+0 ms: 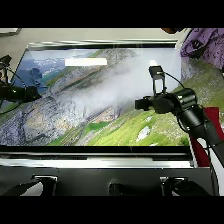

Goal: Fold the clothes and pants, and hang the long-sleeved shirts on hangers.

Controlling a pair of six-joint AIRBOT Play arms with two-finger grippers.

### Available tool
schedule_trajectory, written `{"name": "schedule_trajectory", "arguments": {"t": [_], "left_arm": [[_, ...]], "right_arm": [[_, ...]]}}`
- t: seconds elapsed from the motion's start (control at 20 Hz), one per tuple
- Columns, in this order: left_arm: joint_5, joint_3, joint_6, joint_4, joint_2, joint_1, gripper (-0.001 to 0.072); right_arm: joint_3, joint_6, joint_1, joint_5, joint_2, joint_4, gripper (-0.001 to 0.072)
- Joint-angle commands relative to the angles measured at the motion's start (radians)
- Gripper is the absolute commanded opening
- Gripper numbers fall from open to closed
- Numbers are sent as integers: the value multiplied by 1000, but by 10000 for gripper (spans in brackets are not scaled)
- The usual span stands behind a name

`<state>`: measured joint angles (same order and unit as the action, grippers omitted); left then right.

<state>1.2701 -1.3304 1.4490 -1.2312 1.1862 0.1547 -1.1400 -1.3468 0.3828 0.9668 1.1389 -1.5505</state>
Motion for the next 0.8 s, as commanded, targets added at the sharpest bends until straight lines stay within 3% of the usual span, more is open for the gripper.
{"name": "schedule_trajectory", "arguments": {"t": [0.0,0.55,0.6,0.65,0.7,0.75], "left_arm": [[0,0,0,0,-1,0,22],[-41,0,0,-1,0,0,23],[-55,0,8,-19,3,0,104],[-74,1,70,-65,14,0,455],[-89,0,146,-131,34,1,720],[-111,0,199,-197,63,12,720]], "right_arm": [[-1,0,1,0,0,-1,34],[-1,0,1,0,0,-1,34],[-1,0,1,0,0,-1,34],[-1,-1,1,0,0,-1,34],[-1,-1,1,0,0,-1,34],[-1,-1,1,0,0,0,34]]}}
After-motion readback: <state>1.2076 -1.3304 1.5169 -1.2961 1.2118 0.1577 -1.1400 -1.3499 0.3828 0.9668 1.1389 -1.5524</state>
